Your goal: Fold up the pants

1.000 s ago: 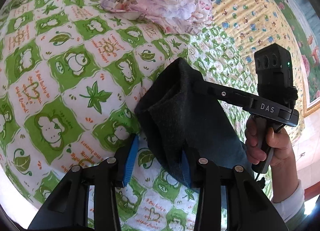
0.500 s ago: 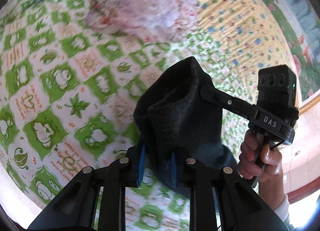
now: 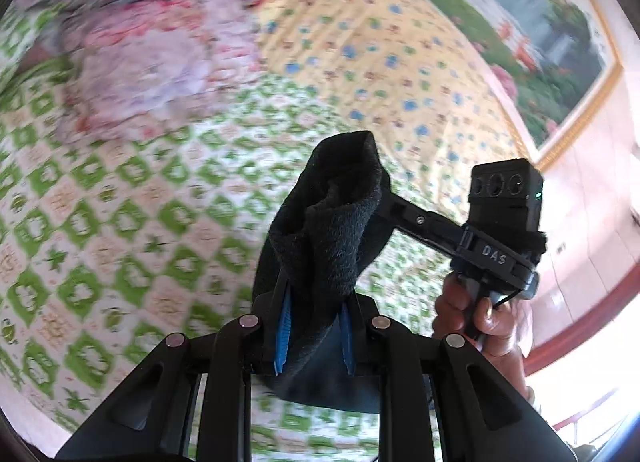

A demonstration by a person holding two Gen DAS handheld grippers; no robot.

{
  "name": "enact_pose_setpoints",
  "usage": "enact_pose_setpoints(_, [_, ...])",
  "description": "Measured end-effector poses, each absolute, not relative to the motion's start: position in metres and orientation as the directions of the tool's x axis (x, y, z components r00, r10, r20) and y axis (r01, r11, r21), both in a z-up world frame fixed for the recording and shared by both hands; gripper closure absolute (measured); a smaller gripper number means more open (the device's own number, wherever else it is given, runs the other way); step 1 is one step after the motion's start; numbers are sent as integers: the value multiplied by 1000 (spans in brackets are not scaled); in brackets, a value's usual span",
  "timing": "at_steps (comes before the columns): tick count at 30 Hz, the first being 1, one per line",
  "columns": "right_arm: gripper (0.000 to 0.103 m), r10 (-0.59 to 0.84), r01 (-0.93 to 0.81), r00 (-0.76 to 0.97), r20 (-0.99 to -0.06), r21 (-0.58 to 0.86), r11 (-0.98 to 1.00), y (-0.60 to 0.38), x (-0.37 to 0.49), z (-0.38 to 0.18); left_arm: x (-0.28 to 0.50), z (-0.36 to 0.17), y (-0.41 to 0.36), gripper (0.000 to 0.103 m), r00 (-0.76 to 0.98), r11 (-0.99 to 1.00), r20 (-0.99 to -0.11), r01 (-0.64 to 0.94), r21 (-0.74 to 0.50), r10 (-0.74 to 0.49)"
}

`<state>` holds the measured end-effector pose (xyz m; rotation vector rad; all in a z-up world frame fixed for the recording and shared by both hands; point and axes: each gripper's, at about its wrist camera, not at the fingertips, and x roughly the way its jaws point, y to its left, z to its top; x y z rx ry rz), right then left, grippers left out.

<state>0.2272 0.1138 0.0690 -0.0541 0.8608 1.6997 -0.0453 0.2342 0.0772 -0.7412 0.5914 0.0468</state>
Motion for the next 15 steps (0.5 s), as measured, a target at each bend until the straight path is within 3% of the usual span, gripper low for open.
enact_pose_setpoints(15, [85, 938, -814, -170, -303, 579, 39, -39, 264, 66, 7, 112, 118, 83, 781, 830, -514, 11, -557, -356])
